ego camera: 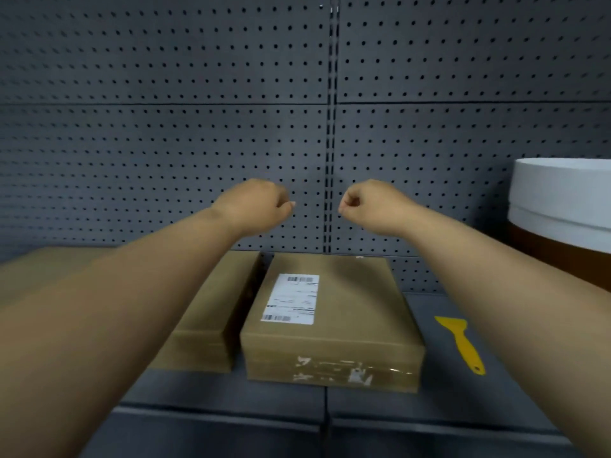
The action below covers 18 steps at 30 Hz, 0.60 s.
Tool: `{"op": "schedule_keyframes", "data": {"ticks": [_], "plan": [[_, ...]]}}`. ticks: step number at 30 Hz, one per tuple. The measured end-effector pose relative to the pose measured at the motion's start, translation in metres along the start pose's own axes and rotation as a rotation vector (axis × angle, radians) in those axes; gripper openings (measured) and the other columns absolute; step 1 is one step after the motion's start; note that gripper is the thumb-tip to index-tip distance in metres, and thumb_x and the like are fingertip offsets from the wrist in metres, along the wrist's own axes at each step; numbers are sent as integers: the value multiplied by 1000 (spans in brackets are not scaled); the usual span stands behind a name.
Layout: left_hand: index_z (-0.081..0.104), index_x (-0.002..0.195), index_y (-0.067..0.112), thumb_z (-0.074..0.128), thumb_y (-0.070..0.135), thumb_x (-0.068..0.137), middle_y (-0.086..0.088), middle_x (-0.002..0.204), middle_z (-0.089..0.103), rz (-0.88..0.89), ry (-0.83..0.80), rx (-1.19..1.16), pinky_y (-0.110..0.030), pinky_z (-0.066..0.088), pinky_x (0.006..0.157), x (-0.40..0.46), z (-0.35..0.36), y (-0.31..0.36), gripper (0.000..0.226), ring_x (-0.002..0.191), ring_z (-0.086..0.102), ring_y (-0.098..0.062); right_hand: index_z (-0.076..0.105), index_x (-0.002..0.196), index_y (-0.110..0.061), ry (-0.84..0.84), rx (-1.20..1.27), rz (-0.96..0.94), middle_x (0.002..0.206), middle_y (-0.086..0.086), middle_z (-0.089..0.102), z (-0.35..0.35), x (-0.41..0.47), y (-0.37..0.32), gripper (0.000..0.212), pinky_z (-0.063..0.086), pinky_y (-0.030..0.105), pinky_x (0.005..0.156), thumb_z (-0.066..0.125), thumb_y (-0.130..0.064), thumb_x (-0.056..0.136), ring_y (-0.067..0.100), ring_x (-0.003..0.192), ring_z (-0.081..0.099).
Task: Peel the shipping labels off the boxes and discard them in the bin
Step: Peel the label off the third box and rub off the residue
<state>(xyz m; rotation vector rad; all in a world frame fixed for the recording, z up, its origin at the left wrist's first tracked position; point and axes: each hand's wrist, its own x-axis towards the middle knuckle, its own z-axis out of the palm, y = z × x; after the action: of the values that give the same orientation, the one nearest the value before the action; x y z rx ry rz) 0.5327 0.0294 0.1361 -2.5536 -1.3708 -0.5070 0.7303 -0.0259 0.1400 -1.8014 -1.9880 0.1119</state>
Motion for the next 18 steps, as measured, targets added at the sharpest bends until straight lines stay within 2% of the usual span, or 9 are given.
{"op": "schedule_keyframes", "data": {"ticks": [3, 5, 6, 7, 8, 9, 12, 16, 18], "plan": [[51, 70, 11, 37, 35, 97, -12, 71, 55, -12, -45, -15, -30, 32, 52, -21, 17, -25, 39, 59, 45, -23, 54, 101, 11, -67, 20, 70, 117, 30, 58, 33, 4, -10, 29, 37, 31, 62, 42, -14, 91, 22, 69, 43], [51, 69, 13, 38, 36, 97, -11, 74, 58, -10, -70, -31, -32, 36, 54, -31, 30, -37, 38, 62, 49, -23, 50, 81, 6, -87, 6, 114, 101, 34, 57, 51, 4, -13, 20, 31, 29, 60, 42, -11, 89, 19, 67, 37], [52, 70, 14, 38, 36, 96, -11, 75, 59, -6, -81, -38, -33, 39, 55, -36, 37, -42, 37, 64, 52, -23, 50, 77, 1, -93, 2, 131, 75, 9, 44, 59, 4, -14, 18, 31, 29, 59, 42, -10, 88, 18, 66, 36], [53, 71, 14, 39, 36, 96, -9, 75, 59, -1, -91, -42, -33, 41, 56, -40, 43, -46, 36, 66, 53, -23, 51, 74, -1, -101, -6, 150, 118, -2, 39, 67, 4, -14, 18, 31, 29, 58, 42, -9, 88, 18, 65, 36], [54, 72, 14, 39, 36, 95, -8, 75, 58, 8, -99, -46, -33, 40, 56, -43, 49, -50, 35, 67, 54, -22, 50, 72, -5, -111, -10, 171, 79, 3, 38, 74, 3, -13, 18, 32, 28, 57, 42, -9, 88, 19, 63, 37], [55, 73, 15, 40, 35, 95, -6, 76, 59, 19, -108, -52, -33, 40, 57, -46, 56, -52, 34, 67, 54, -21, 49, 71, -9, -118, -15, 194, 80, 24, 52, 80, 2, -12, 18, 31, 27, 55, 42, -10, 88, 18, 62, 37], [62, 85, 13, 42, 33, 95, -7, 87, 63, 50, -142, -85, -34, 46, 65, -52, 77, -58, 30, 74, 56, -21, 49, 72, -14, -131, -38, 254, 75, 10, 47, 97, -1, -5, 18, 30, 27, 51, 43, -14, 90, 19, 63, 40], [64, 103, 15, 42, 32, 95, -5, 107, 63, 123, -190, -132, -38, 50, 83, -58, 101, -62, 29, 94, 58, -22, 49, 71, -12, -90, -61, 314, 64, 4, 46, 119, -1, 5, 21, 31, 27, 49, 42, -17, 91, 17, 57, 40], [63, 110, 15, 43, 31, 95, -5, 114, 61, 163, -210, -162, -38, 48, 89, -60, 110, -61, 29, 101, 57, -23, 52, 74, -8, -45, -57, 333, 63, 4, 49, 129, 1, 10, 24, 30, 27, 48, 41, -17, 92, 21, 63, 46]]}}
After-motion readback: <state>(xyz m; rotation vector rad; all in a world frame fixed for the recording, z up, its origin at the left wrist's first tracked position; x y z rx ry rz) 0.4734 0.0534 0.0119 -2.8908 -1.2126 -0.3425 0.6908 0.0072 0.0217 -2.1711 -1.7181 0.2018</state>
